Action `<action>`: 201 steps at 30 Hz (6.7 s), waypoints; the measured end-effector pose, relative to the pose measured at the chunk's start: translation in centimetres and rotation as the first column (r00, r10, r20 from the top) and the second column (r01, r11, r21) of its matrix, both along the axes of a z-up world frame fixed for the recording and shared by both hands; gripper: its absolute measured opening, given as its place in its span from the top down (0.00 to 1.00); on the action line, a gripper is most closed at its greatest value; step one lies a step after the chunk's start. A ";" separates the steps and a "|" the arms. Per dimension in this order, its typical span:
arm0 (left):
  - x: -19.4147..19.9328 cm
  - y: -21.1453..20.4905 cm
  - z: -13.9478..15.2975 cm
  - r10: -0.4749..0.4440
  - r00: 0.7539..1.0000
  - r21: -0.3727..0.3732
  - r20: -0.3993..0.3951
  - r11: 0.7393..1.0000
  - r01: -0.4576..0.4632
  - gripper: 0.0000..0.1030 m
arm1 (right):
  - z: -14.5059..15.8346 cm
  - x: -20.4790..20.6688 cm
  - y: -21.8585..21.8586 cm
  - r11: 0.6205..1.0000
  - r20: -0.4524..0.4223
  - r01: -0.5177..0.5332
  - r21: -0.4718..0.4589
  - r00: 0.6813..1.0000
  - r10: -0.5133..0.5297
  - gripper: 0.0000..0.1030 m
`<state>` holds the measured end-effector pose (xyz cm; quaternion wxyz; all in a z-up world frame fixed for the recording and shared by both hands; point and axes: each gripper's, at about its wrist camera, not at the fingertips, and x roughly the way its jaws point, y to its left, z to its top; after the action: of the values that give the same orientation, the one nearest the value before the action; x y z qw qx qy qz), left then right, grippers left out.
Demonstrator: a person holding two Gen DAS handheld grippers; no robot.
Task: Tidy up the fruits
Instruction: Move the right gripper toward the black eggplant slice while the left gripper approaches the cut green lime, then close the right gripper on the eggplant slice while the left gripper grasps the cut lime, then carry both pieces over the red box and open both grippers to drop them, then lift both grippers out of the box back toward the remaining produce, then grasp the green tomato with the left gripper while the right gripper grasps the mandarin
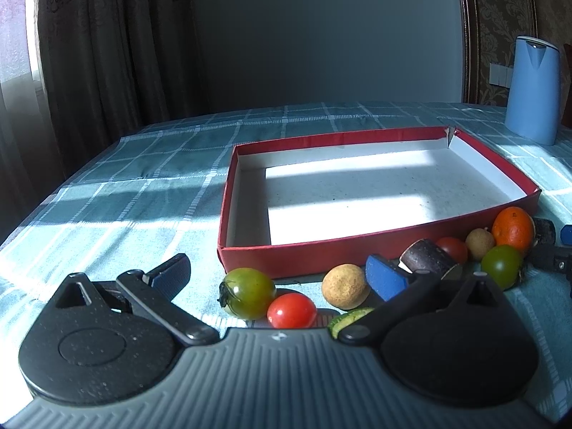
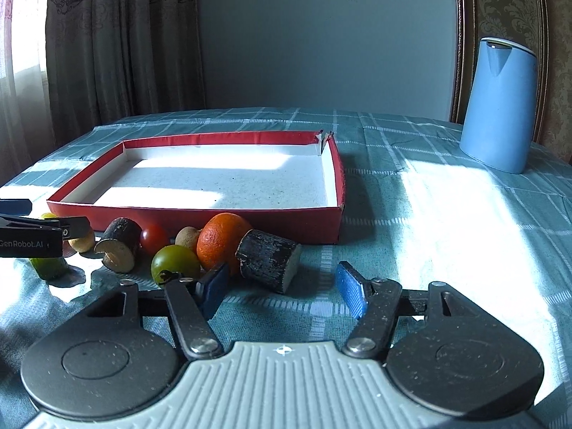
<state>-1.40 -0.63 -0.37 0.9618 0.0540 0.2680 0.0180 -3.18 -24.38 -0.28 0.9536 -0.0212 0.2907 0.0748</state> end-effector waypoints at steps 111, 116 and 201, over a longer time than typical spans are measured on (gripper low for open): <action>9.7 1.2 1.2 0.036 0.997 -0.078 -0.068 0.996 -0.041 0.72 | 0.0 15.6 2.1 0.998 -0.072 0.045 -0.049 0.996 -0.048 0.59; 9.1 0.8 1.4 0.032 0.999 -0.053 -0.008 0.998 -0.032 0.39 | 0.6 14.8 1.9 0.999 -0.026 0.042 -0.025 0.999 -0.043 0.36; -0.8 3.3 -0.9 -0.207 0.977 0.017 -0.057 0.978 0.209 0.70 | 1.0 6.0 -2.3 0.983 0.057 0.143 0.115 0.987 -0.150 0.23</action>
<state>-2.22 2.64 -1.24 0.9500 0.0934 0.2868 -0.0810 2.79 -26.67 0.67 0.9653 0.0503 0.2554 0.0198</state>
